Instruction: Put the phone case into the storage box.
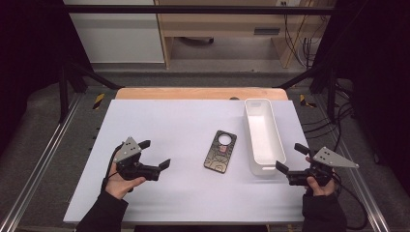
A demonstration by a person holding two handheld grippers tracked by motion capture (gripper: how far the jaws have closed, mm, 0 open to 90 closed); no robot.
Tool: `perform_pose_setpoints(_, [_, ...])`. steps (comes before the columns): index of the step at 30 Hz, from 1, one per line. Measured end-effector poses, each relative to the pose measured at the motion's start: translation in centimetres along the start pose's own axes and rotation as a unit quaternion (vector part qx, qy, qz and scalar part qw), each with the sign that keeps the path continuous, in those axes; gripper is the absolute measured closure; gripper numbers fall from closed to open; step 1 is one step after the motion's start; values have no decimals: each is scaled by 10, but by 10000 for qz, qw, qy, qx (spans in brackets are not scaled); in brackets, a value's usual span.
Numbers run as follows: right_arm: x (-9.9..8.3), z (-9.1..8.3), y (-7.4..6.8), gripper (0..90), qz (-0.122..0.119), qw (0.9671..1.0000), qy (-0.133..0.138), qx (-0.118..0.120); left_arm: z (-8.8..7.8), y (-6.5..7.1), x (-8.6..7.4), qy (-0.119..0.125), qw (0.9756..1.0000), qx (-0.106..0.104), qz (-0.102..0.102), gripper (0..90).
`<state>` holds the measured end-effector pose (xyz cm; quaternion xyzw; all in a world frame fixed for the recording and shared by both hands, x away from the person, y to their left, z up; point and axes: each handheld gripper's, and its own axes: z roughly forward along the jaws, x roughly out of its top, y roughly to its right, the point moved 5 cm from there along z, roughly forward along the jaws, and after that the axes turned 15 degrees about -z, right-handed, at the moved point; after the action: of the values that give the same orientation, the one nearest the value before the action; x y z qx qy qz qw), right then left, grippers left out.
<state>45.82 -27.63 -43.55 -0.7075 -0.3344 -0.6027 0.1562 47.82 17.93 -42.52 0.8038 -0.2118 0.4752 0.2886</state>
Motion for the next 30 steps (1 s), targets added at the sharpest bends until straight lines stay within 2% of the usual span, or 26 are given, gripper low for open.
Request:
perform_pose_setpoints(7, [0,1,-1,3,-10,10000,-25,23,15,11,1,-201,9998,18,45,0])
perform_pose_setpoints(14, [0,0,-1,3,3,10000,-18,26,39,26,3,-442,9990,3,104,0])
perform_pose_setpoints(20, [0,0,0,3,-11,10000,-1,30,55,34,2,-609,9981,-32,115,0])
perform_pose_setpoints(30, [1,0,0,3,3,10000,17,49,86,50,6,-774,9968,-102,162,0])
